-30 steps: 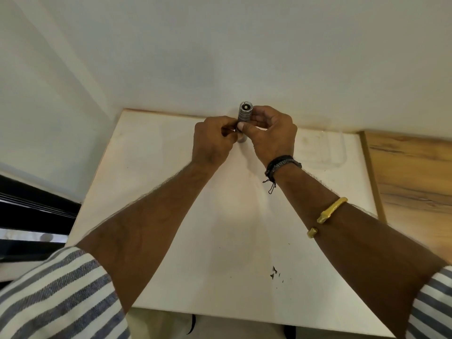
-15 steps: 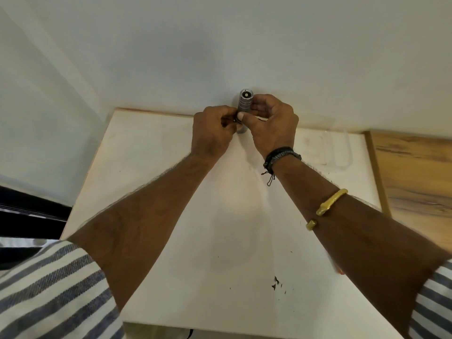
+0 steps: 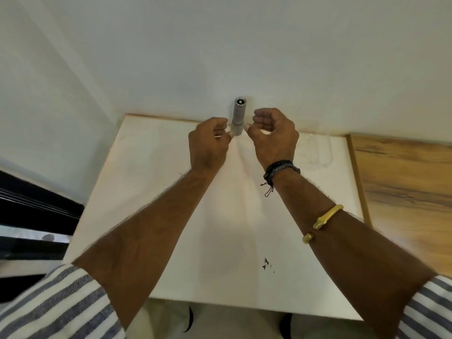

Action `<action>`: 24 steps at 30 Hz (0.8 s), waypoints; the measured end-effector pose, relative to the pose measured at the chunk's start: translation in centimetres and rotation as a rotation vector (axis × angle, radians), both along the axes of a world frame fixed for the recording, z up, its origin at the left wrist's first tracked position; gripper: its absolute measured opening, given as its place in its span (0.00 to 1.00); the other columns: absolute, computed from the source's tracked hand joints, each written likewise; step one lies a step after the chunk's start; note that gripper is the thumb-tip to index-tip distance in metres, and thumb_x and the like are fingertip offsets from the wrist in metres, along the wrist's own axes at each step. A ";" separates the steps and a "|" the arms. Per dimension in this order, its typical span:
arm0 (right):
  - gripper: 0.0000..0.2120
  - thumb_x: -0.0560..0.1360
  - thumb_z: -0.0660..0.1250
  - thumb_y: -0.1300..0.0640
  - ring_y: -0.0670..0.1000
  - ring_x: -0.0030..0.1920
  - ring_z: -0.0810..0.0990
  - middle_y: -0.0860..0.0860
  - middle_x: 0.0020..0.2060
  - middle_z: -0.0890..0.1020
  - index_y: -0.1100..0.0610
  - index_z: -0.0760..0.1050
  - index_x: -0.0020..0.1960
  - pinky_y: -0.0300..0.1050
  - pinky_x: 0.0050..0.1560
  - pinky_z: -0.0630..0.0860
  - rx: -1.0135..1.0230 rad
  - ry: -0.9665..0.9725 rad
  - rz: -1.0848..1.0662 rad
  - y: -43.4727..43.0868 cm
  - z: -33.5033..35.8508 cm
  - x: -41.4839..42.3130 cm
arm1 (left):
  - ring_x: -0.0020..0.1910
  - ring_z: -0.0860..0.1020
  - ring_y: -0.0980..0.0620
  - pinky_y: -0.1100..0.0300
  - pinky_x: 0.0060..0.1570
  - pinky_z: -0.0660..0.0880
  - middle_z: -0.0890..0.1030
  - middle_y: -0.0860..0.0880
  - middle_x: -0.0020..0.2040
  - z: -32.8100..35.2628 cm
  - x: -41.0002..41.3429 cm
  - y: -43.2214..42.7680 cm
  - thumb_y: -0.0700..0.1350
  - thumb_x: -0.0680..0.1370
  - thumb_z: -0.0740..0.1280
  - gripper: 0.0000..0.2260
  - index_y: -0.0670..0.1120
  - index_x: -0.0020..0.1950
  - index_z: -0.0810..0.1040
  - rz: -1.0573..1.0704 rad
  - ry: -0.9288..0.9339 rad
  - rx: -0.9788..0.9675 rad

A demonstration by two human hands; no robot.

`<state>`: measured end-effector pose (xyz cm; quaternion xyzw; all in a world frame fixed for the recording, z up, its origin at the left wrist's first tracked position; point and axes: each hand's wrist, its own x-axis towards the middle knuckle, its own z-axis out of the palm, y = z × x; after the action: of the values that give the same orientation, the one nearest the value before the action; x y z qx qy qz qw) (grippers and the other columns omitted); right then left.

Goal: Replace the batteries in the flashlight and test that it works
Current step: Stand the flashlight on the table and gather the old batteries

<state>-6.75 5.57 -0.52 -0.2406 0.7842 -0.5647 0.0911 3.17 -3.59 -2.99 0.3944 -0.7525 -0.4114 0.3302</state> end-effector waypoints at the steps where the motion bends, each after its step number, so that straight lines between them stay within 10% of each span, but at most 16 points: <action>1: 0.14 0.72 0.78 0.61 0.48 0.47 0.84 0.50 0.48 0.86 0.58 0.82 0.56 0.41 0.52 0.83 -0.010 -0.011 -0.015 1.0 0.4 0.4 | 0.47 0.82 0.56 0.76 0.46 0.74 0.85 0.49 0.53 0.4 0.5 0.9 0.44 0.74 0.74 0.14 0.43 0.59 0.82 0.012 0.009 -0.005; 5: 0.07 0.73 0.75 0.61 0.50 0.45 0.85 0.48 0.44 0.86 0.54 0.83 0.51 0.53 0.47 0.85 -0.048 -0.074 -0.055 5.7 1.6 2.2 | 0.44 0.82 0.60 0.76 0.45 0.74 0.86 0.51 0.51 2.0 2.2 5.6 0.46 0.77 0.72 0.11 0.44 0.57 0.83 -0.022 0.027 -0.022; 15: 0.08 0.73 0.74 0.61 0.48 0.36 0.84 0.51 0.38 0.86 0.48 0.84 0.45 0.46 0.29 0.82 -0.028 -0.152 -0.174 20.4 1.3 3.6 | 0.43 0.83 0.56 0.64 0.45 0.80 0.86 0.49 0.48 2.4 3.7 17.7 0.43 0.75 0.73 0.08 0.44 0.54 0.85 -0.335 0.013 -0.014; 24: 0.06 0.74 0.74 0.61 0.51 0.42 0.85 0.48 0.41 0.85 0.53 0.84 0.49 0.55 0.48 0.84 0.321 -0.093 -0.244 27.6 -2.3 3.2 | 0.62 0.76 0.47 0.52 0.62 0.72 0.80 0.46 0.63 0.7 1.8 22.9 0.39 0.78 0.69 0.15 0.45 0.65 0.79 -0.731 -0.443 -0.225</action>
<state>-3.55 33.21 -2.81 -0.1000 0.8825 -0.4496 0.0953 4.94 19.26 -2.29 0.1425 -0.9353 -0.3221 0.0344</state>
